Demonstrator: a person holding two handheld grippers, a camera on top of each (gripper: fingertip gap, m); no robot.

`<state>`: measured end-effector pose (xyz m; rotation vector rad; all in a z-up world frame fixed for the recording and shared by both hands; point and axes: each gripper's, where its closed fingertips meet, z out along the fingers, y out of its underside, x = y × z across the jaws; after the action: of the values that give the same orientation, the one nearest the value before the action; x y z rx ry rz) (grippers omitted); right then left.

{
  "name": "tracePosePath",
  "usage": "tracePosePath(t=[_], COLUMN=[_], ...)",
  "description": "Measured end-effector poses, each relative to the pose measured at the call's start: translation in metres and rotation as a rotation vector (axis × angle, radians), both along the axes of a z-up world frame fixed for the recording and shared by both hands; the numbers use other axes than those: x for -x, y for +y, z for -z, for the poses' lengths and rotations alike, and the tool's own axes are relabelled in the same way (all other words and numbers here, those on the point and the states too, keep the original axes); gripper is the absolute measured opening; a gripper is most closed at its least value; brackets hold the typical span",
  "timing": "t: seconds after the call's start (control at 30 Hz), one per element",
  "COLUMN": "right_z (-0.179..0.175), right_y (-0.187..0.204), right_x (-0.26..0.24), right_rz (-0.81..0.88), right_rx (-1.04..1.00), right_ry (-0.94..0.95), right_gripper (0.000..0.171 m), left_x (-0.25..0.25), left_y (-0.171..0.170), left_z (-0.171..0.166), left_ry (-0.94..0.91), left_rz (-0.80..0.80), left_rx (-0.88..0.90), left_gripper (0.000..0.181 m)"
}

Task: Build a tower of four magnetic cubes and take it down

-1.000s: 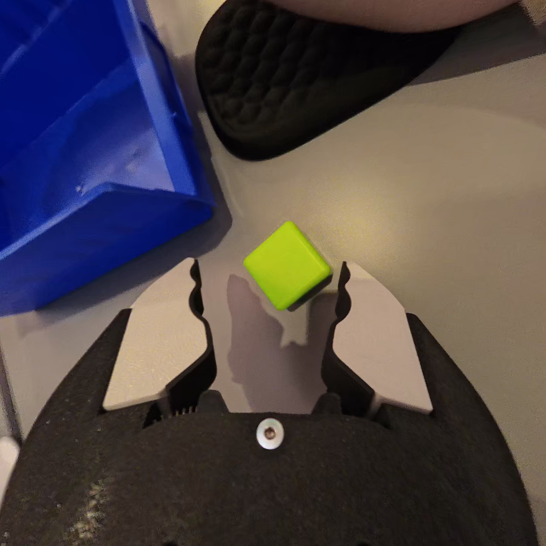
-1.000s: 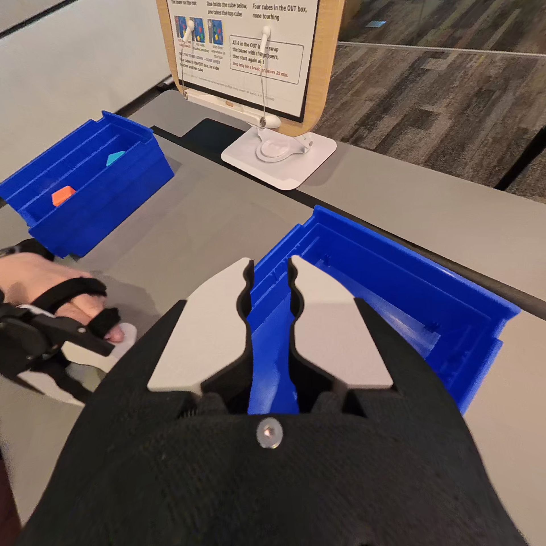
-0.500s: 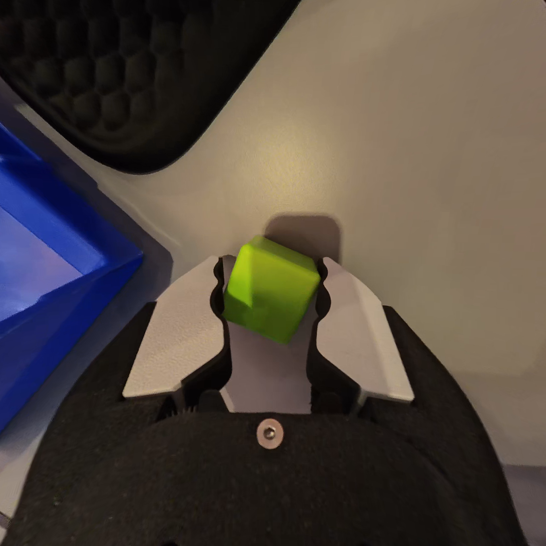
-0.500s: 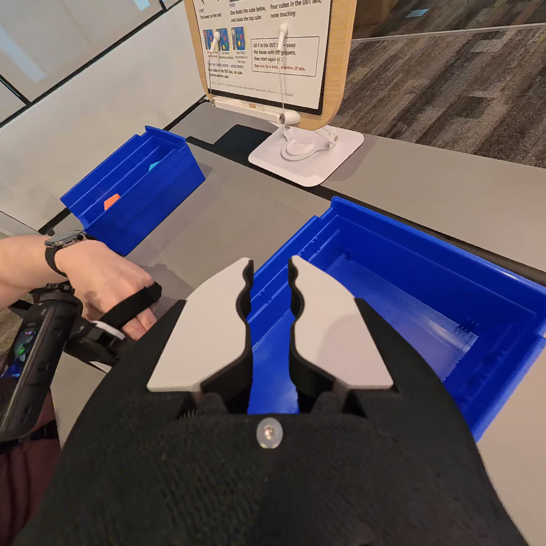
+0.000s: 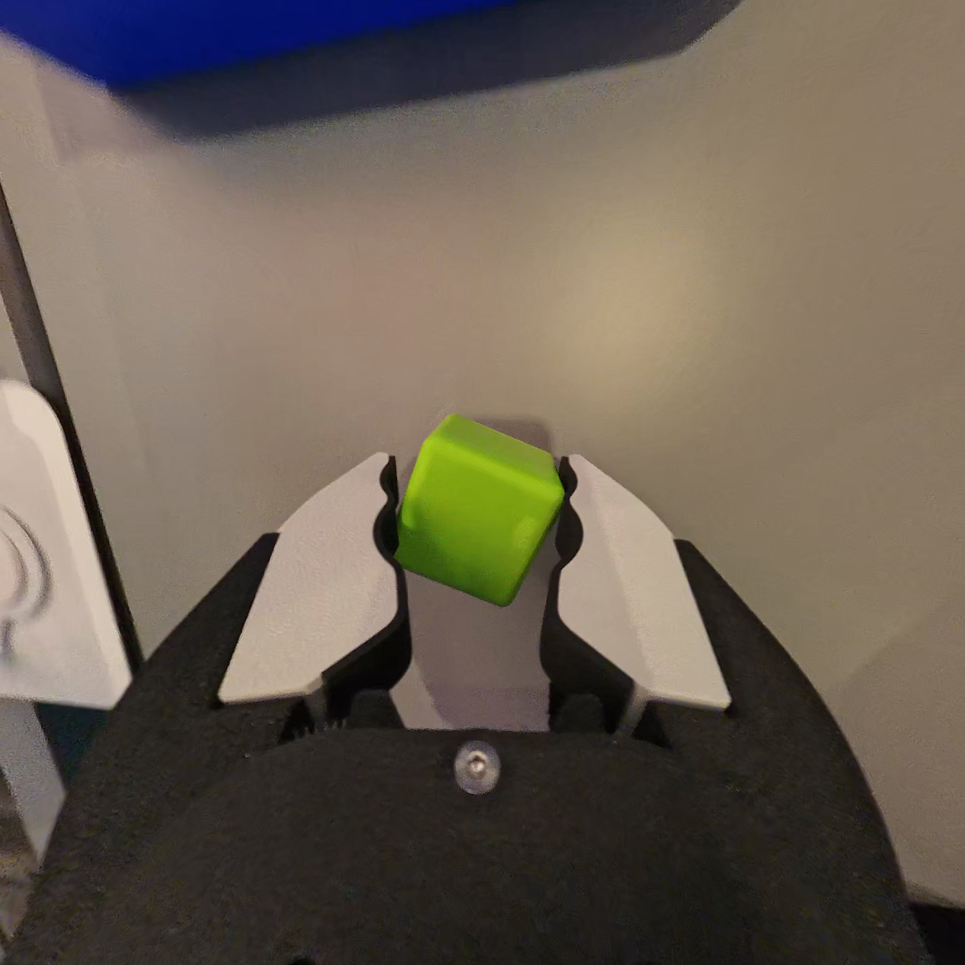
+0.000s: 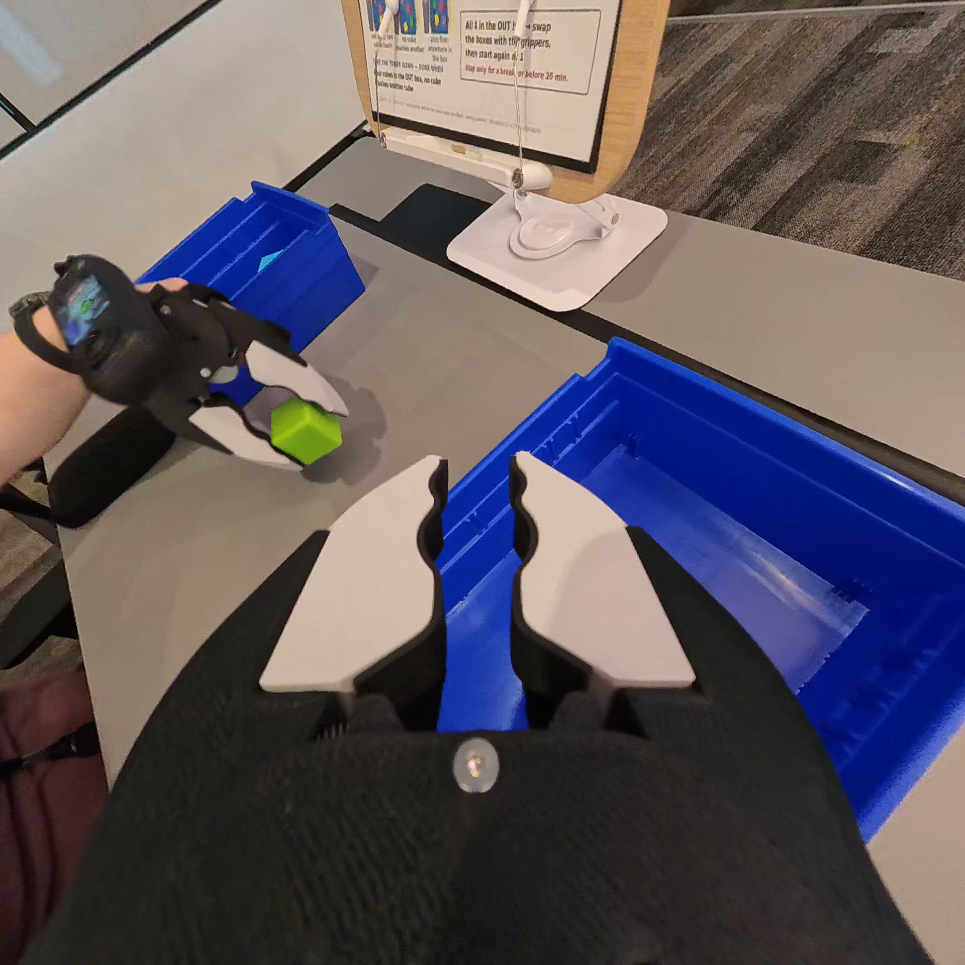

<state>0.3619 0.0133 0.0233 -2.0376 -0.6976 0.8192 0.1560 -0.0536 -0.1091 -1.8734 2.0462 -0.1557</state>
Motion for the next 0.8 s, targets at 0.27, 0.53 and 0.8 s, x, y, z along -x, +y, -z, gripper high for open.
tracePosePath(t=[0.27, 0.53, 0.8], right_z=[0.011, 0.019, 0.028], right_y=[-0.001, 0.002, 0.003], right_x=[0.007, 0.005, 0.006], right_rz=[-0.018, -0.012, -0.018], right_rx=[0.024, 0.048, 0.079], right_ry=[-0.063, -0.087, -0.106], right_gripper=[0.024, 0.024, 0.024], left_x=[0.039, 0.027, 0.031], left_y=[0.028, 0.037, 0.040], left_z=[0.028, 0.038, 0.049], left_ry=[0.129, 0.041, 0.069], left_rz=[-0.211, -0.370, -0.428], left_rx=[-0.024, 0.058, 0.088], left_gripper=[0.058, 0.058, 0.058])
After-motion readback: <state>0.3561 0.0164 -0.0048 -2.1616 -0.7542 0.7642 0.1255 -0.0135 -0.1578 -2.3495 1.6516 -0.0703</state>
